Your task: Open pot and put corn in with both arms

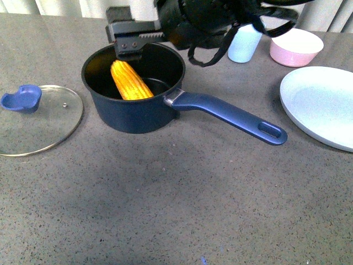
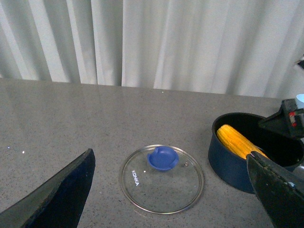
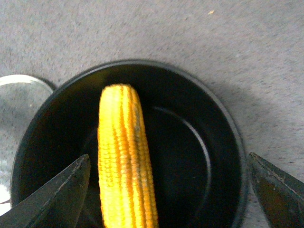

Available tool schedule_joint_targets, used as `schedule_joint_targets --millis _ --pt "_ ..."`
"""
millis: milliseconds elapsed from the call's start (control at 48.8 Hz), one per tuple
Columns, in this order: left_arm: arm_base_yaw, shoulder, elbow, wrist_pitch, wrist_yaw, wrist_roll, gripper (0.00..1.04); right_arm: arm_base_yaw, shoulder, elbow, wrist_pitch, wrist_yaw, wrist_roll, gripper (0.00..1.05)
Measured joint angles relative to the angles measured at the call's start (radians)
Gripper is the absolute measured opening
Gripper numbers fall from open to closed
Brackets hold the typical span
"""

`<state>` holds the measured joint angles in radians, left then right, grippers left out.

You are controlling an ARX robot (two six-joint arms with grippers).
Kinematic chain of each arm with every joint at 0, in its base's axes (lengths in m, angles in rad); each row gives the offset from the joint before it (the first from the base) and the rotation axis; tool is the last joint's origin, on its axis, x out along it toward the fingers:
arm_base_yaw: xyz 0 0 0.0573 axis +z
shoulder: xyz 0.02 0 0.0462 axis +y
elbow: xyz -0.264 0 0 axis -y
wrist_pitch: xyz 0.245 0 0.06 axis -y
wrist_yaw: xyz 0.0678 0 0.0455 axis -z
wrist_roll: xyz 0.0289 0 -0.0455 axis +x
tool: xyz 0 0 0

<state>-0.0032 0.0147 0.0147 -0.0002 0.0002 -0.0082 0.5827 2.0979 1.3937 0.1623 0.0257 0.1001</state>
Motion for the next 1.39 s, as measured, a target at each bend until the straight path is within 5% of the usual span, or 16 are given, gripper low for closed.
schedule_joint_targets --millis 348,840,1004,1394 --pt "0.000 0.000 0.000 0.000 0.000 0.000 0.96 -0.119 -0.354 -0.303 0.211 0.129 0.044 0.96" --pt "0.000 0.000 0.000 0.000 0.000 0.000 0.96 -0.230 -0.809 -0.672 0.287 0.244 0.096 0.96" --pt "0.000 0.000 0.000 0.000 0.000 0.000 0.96 -0.289 -0.893 -0.872 0.518 0.254 -0.055 0.64" --pt "0.000 0.000 0.000 0.000 0.000 0.000 0.96 -0.416 -1.117 -1.144 0.557 0.134 -0.093 0.02"
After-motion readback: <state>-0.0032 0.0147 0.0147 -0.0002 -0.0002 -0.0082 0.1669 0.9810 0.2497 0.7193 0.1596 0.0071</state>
